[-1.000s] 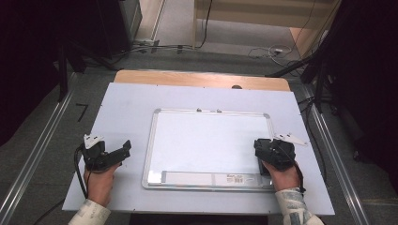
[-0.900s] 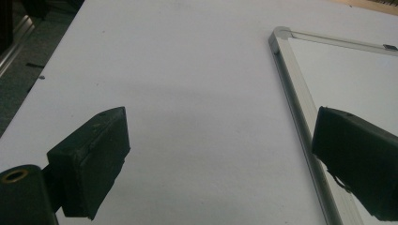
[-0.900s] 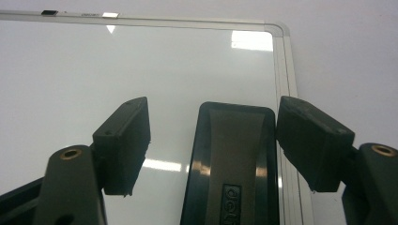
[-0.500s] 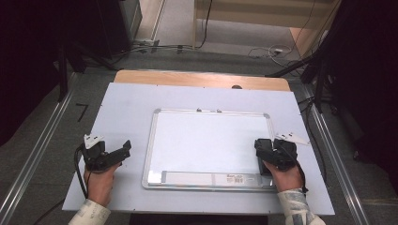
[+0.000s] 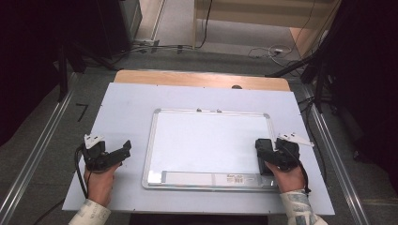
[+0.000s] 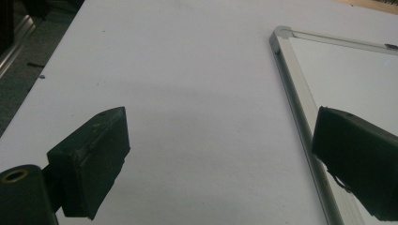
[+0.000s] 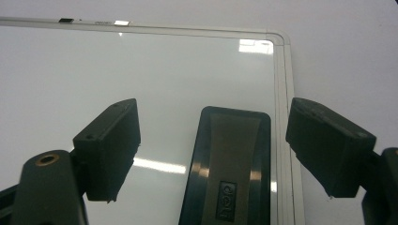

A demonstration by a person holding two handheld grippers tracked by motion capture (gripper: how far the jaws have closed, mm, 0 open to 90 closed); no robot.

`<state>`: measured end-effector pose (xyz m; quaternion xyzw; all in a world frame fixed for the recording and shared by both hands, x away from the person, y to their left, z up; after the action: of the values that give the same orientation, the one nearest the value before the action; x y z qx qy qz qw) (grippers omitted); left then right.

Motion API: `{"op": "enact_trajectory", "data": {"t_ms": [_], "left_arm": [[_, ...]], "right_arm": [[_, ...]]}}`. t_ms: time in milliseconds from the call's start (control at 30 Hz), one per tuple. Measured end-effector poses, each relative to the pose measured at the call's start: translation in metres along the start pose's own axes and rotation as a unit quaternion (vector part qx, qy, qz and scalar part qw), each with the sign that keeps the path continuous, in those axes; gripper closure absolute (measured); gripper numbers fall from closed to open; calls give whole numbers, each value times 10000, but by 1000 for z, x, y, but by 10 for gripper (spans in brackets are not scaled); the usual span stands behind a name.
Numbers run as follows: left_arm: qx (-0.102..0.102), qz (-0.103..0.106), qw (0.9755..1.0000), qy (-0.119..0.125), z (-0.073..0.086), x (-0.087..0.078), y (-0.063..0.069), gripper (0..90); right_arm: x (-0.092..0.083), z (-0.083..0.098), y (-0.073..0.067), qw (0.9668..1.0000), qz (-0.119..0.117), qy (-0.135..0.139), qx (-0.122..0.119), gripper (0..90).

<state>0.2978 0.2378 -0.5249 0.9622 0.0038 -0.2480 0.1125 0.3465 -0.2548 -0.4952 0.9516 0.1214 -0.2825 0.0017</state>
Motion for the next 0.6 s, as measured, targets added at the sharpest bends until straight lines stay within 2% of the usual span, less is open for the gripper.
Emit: {"op": "enact_trajectory", "data": {"t_ms": [300,600], "left_arm": [[-2,-4,10000,2,0,0,-1,53],[-4,-14,10000,1,0,0,-1,53]], "right_arm": [[-3,-3,-2,9999,-110,53,-12,167],[-6,-5,0,9999,-124,108,-4,167]]}}
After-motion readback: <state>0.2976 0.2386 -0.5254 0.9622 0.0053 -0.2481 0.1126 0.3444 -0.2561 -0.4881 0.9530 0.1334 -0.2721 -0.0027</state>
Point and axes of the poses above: each handheld gripper's, and its own axes: x roughly forward along the jaws, z roughly out of its underside, y roughly to its right, the point moved 7 cm from there along x, roughly forward along the jaws, and after that the axes turned 6 degrees about y, right-handed, at the moved point
